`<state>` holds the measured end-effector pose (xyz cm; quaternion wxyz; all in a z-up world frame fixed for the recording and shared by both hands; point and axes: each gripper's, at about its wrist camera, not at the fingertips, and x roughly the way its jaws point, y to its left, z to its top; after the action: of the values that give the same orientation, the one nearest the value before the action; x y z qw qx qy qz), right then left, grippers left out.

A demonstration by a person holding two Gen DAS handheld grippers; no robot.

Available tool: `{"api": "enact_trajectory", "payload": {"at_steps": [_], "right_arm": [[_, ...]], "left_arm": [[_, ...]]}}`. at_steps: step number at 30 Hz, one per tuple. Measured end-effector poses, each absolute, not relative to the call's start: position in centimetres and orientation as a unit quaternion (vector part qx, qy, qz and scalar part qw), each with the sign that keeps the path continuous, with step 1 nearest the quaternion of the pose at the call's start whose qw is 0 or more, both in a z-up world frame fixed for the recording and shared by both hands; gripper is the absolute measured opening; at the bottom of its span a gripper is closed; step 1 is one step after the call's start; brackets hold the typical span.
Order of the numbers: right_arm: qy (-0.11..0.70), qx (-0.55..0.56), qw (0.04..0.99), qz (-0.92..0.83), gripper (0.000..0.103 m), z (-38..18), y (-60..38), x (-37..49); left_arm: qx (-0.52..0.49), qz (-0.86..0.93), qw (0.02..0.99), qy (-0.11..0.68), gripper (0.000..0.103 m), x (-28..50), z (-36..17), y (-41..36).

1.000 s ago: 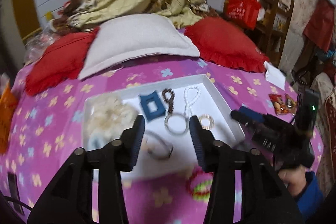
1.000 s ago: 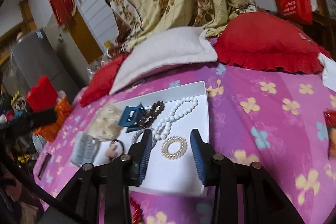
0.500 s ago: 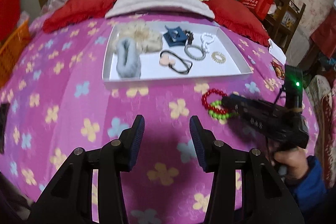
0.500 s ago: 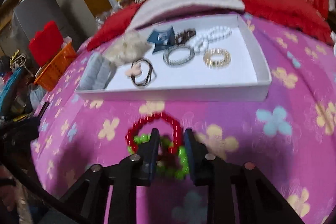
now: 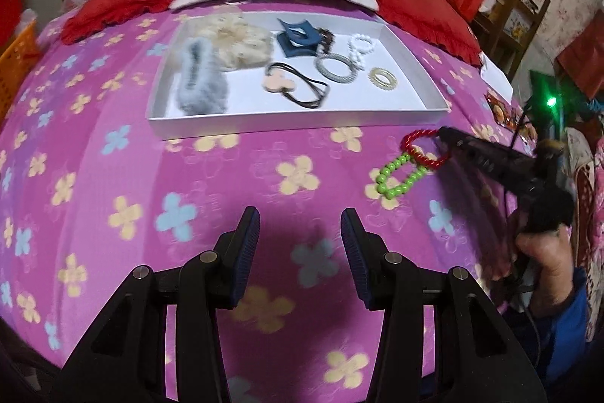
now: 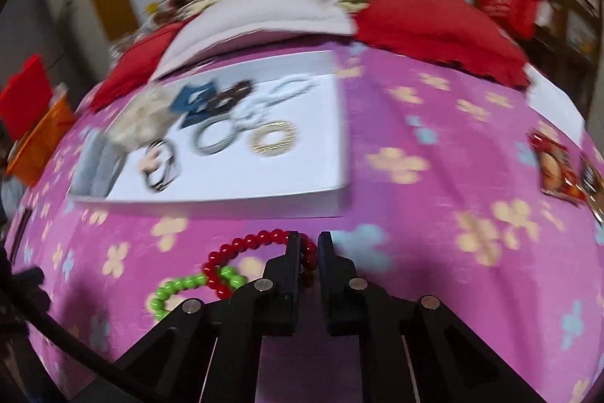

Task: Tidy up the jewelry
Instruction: 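Grasp the green bead bracelet with the left tool while the right tool grasps the red bead bracelet, then pull the green bracelet away with the left tool while the right tool lifts the red bracelet apart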

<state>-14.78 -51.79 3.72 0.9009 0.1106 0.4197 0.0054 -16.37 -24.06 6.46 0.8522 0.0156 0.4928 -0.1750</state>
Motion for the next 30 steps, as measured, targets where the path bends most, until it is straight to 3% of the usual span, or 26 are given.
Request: {"api": "enact_trajectory", "payload": {"at_steps": [19, 20, 21, 22, 30], "right_arm": [[0.446, 0.158, 0.880, 0.029, 0.008, 2.5, -53.6, -13.9], [0.446, 0.158, 0.881, 0.030, 0.008, 2.5, -53.6, -13.9], [0.446, 0.158, 0.881, 0.031, 0.008, 2.5, -53.6, -13.9], [0.445, 0.160, 0.881, 0.033, 0.008, 2.5, -53.6, -13.8], [0.413, 0.181, 0.890, 0.061, 0.008, 3.6, -53.5, -14.3]], "left_arm": [[0.089, -0.237, 0.825, 0.506, 0.039, -12.8, 2.4, -34.2], [0.086, -0.238, 0.825, 0.506, 0.037, -12.7, 2.4, -34.1], [0.080, -0.241, 0.824, 0.506, 0.027, -12.7, 2.4, -34.1], [0.077, -0.242, 0.825, 0.505, 0.005, -12.7, 2.5, -34.0], [0.069, -0.247, 0.821, 0.510, 0.001, -13.6, 2.8, -33.9]]}}
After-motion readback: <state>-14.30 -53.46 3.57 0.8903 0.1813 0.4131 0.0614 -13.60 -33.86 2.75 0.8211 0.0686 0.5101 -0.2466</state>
